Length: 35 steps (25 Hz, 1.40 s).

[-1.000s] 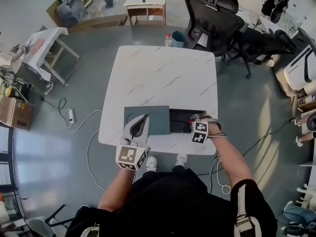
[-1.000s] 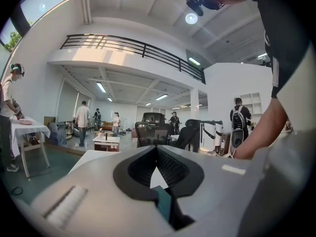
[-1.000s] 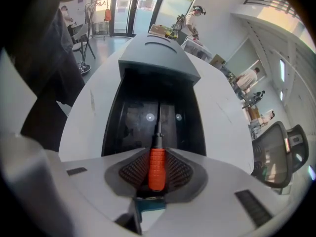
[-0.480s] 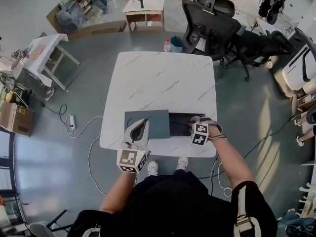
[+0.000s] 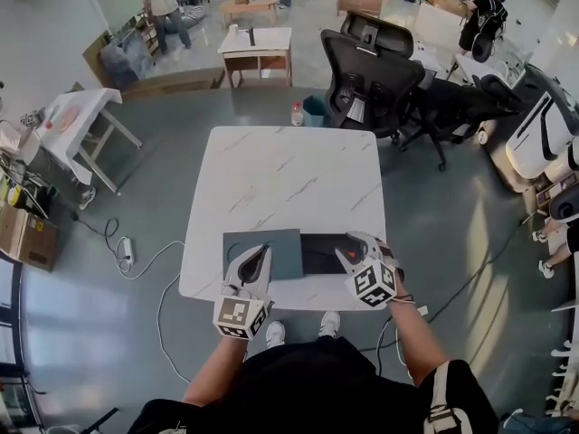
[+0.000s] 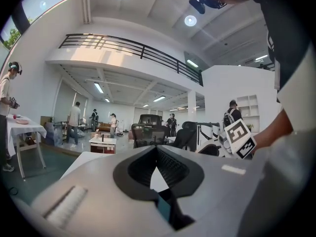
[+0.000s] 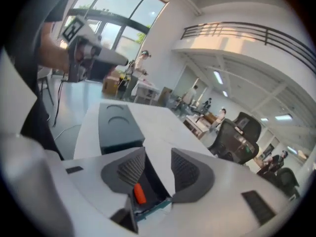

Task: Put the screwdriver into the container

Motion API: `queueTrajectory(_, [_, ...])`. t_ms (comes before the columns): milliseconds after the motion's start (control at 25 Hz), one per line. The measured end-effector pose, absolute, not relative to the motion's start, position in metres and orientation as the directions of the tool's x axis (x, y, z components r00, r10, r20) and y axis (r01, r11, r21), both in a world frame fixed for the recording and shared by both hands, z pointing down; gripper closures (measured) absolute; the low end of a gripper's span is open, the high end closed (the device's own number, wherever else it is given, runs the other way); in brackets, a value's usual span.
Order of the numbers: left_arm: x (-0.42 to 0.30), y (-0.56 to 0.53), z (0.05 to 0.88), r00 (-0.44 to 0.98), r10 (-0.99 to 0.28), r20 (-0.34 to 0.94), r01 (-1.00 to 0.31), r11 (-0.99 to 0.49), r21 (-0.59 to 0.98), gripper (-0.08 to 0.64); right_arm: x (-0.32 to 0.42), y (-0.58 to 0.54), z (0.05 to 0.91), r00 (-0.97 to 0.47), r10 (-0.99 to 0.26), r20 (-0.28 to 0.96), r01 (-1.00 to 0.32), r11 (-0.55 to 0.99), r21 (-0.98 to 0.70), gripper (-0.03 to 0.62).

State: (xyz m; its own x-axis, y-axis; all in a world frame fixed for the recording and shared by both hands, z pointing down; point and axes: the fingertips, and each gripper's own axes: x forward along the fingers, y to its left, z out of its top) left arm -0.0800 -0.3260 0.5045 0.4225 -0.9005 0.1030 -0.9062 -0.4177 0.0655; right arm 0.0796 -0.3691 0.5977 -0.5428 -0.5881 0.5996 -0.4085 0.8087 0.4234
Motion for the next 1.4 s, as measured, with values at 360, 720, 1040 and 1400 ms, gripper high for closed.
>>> queueTrajectory(360, [-0.064, -0.325, 0.468, 0.456, -0.890, 0.013, -0.889, -0.455, 0.054, 0.551, 0.073, -0.359, 0.467, -0.580, -0.794, 0.181, -0.746, 0.607, 0.273, 0.528])
queueTrajectory(720, [-0.057, -0.320, 0.453, 0.473, -0.881, -0.023, -0.880, -0.473, 0.045, 0.551, 0.086, -0.343, 0.423, -0.547, -0.837, 0.022, -0.829, 0.545, 0.123, 0.585])
queueTrajectory(1040, [-0.052, -0.319, 0.443, 0.485, -0.874, -0.038, -0.873, -0.486, 0.044, 0.551, 0.093, -0.342, 0.418, -0.534, -0.846, 0.015, -0.840, 0.532, 0.104, 0.586])
queueTrajectory(1400, [-0.056, -0.318, 0.433, 0.472, -0.880, -0.052, -0.881, -0.473, 0.009, 0.551, 0.097, -0.341, 0.412, -0.534, -0.846, -0.012, -0.842, 0.529, 0.108, 0.586])
